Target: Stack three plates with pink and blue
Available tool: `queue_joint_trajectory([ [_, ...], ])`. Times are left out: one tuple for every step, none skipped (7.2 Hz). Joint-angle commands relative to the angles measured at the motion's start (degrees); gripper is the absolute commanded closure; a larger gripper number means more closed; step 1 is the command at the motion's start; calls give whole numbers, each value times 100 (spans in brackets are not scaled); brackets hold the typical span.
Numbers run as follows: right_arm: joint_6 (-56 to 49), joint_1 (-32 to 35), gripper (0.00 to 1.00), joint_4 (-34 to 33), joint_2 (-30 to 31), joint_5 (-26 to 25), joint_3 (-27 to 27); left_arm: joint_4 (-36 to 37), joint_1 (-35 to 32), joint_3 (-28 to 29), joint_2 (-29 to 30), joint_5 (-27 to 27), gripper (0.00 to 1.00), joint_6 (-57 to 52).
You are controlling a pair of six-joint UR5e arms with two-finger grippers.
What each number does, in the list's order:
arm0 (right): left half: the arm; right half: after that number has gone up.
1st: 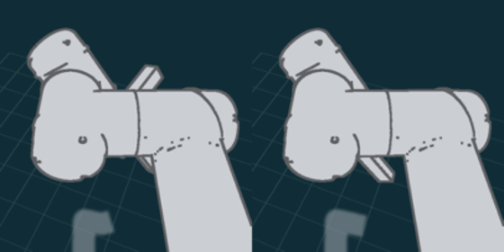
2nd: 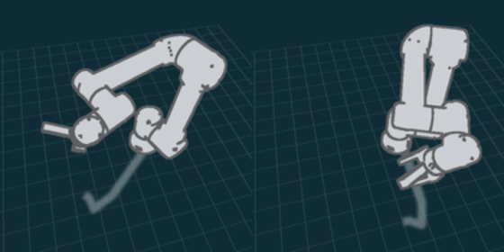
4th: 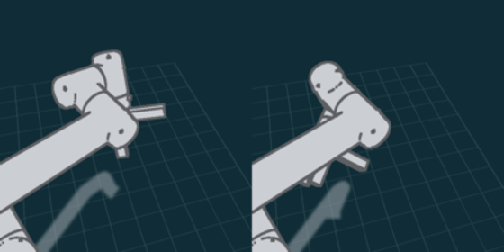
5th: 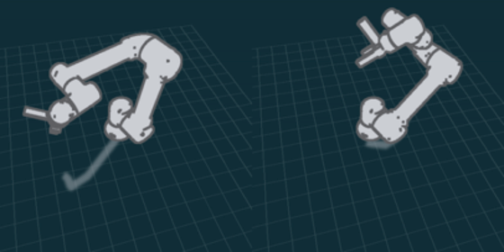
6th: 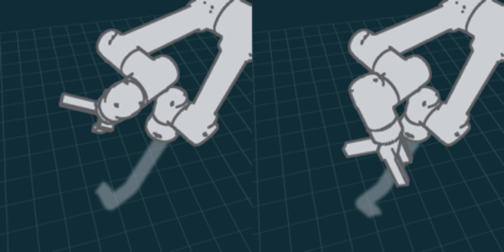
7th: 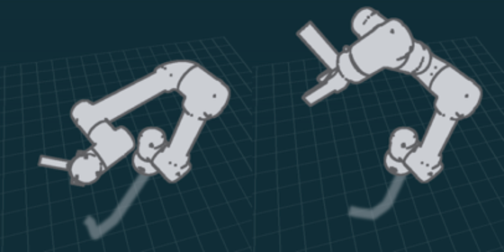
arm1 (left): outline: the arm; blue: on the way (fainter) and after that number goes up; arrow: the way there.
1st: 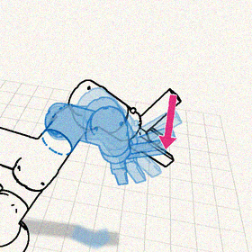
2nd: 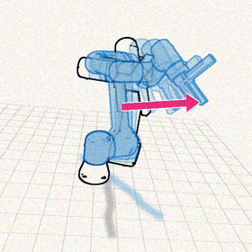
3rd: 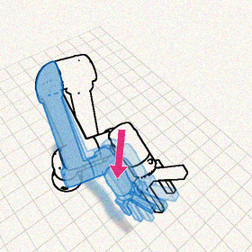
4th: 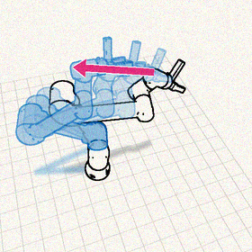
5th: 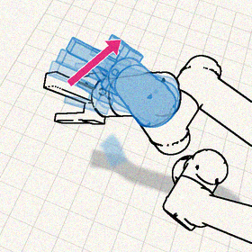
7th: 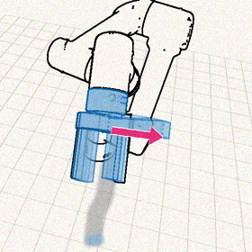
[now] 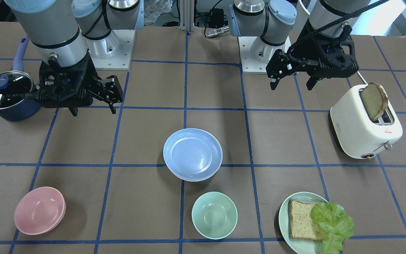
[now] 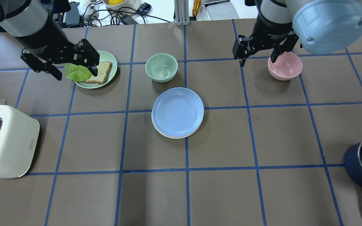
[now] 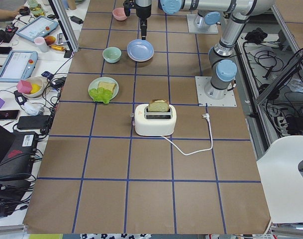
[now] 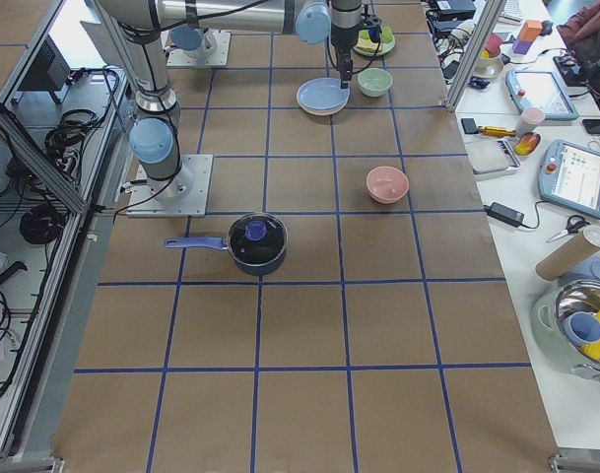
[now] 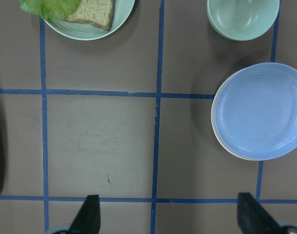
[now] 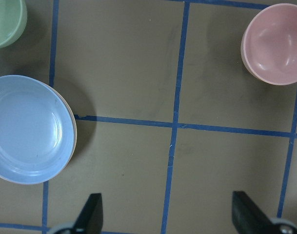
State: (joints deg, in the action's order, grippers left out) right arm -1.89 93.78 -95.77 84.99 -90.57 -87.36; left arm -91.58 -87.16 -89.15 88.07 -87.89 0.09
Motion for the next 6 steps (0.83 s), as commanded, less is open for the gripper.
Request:
queue_joint_trajectory([
  [-39,-27,0,286,263,21,17,0,-3,-14,0,9,0,0],
  [-74,-27,0,383,360,22,17,0,-3,-15,0,9,0,0],
  [-127,-27,0,567,465,30,8,0,-3,-15,0,9,0,0],
  [-127,-27,0,673,562,135,8,0,-3,-15,0,9,0,0],
  [-127,-27,0,761,572,266,8,0,-3,-6,0,9,0,0],
  [-136,-18,0,762,563,207,-18,0,-3,-6,0,9,0,0],
])
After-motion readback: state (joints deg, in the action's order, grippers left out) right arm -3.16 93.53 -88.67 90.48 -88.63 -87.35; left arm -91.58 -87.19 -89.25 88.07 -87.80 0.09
